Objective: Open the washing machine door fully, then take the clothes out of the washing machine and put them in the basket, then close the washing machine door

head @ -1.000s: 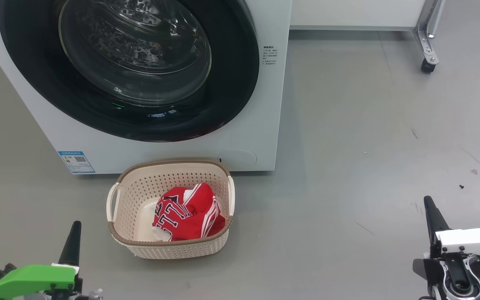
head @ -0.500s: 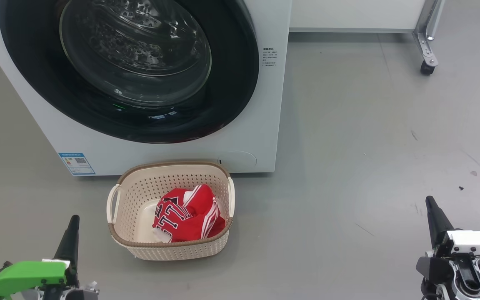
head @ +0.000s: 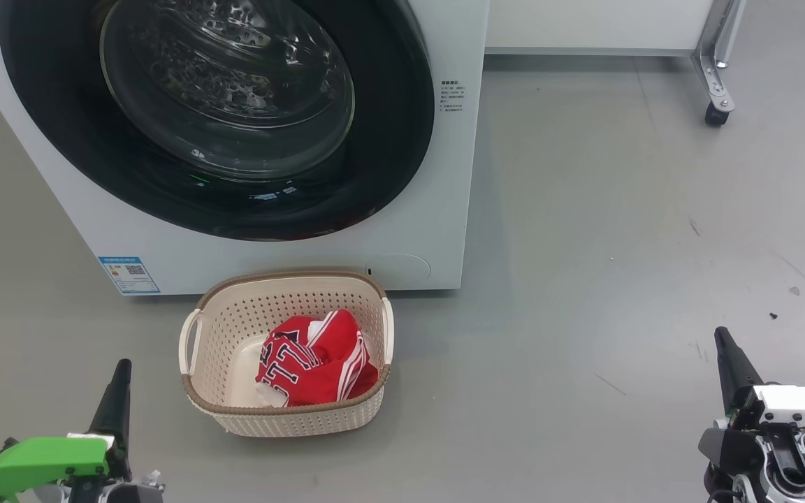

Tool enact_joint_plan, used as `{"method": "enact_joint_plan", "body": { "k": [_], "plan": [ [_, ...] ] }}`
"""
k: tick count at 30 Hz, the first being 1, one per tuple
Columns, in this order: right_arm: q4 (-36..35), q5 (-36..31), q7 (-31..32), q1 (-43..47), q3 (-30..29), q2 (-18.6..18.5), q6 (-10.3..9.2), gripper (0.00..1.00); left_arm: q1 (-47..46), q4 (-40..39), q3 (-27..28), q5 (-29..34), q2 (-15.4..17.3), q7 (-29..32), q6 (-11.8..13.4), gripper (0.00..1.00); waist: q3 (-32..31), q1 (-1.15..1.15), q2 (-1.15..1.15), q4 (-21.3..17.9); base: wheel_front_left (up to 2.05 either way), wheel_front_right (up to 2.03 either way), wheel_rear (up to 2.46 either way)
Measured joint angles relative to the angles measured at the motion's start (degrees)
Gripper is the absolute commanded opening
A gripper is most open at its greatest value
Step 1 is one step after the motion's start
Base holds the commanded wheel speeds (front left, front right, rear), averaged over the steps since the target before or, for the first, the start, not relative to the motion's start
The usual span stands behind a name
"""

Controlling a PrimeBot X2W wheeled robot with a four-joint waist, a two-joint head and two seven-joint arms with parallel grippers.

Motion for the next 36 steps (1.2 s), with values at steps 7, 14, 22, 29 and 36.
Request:
{"method": "enact_joint_plan", "body": {
  "k": [7,14,22,29,36],
  "plan": [
    [0.00,0.00,0.00,-0.01,-0.01,0.00,0.00,0.00,0.00,-0.01,0.01,0.00,0.00,0.00,0.00,0.00,0.00,0.00,0.00,0.00,0.00,0.00,0.00],
    [0.00,0.00,0.00,-0.01,-0.02,0.00,0.01,0.00,-0.01,-0.04,0.02,0.00,-0.01,0.00,0.00,0.00,0.00,0.00,0.00,0.00,0.00,0.00,0.00],
    [0.00,0.00,0.00,-0.01,-0.03,0.00,0.01,0.00,-0.01,-0.07,0.02,0.00,-0.02,0.00,0.00,0.00,0.01,0.00,0.00,0.00,0.00,0.00,0.00],
    [0.00,0.00,0.00,-0.01,-0.04,0.00,0.01,0.00,-0.01,-0.08,0.03,0.00,-0.02,0.00,0.00,0.00,0.01,0.00,0.00,0.00,0.00,0.00,0.00],
    [0.00,0.00,0.00,-0.01,-0.04,0.00,0.01,0.00,-0.01,-0.09,0.03,0.00,-0.02,0.00,0.00,0.00,0.01,0.00,0.00,0.00,0.00,0.00,0.00]
  ]
}}
